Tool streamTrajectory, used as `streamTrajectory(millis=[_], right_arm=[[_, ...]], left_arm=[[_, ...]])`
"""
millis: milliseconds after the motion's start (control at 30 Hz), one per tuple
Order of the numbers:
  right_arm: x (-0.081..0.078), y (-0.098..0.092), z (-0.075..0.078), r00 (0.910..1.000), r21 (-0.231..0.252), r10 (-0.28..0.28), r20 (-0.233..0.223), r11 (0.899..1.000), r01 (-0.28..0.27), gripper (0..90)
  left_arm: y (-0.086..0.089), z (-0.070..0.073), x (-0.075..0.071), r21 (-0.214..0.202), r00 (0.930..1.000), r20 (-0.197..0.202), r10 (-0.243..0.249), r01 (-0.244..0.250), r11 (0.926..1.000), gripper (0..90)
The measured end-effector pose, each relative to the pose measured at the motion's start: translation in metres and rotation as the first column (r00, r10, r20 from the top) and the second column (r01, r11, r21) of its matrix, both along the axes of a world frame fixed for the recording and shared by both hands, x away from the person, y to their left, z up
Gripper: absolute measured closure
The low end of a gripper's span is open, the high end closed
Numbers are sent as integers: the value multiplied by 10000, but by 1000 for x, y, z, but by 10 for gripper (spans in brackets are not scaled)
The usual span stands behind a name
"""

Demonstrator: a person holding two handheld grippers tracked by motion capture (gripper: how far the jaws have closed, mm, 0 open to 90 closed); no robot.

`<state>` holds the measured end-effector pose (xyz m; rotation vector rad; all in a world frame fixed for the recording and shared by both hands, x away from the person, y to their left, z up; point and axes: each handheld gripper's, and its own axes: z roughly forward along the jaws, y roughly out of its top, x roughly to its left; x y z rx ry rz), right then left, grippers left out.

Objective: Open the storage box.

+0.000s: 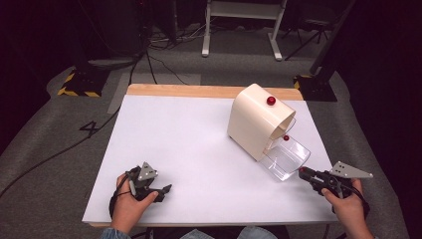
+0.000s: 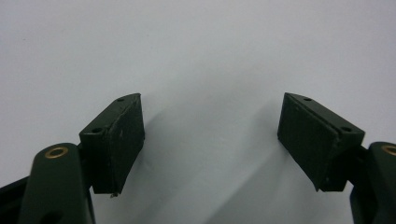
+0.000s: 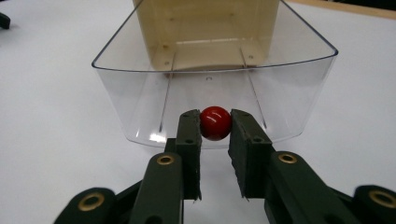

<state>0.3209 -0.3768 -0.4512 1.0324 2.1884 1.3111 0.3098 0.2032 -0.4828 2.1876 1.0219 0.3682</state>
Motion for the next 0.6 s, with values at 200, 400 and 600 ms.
streamTrajectory(millis=[200,400,600], right_arm=[[-1,-2,-11,9985,-217,-73,-542,9997,61,689],[-5,-5,-9,9975,-244,-426,-559,9988,413,524],[-10,-5,10,9987,-21,-508,-69,9987,508,512]], left_arm=[[0,0,0,13,10000,1,-6,6,10000,231],[0,0,0,6,10000,1,-10,10,10000,230],[0,0,0,15,10000,-1,-16,16,10000,229]])
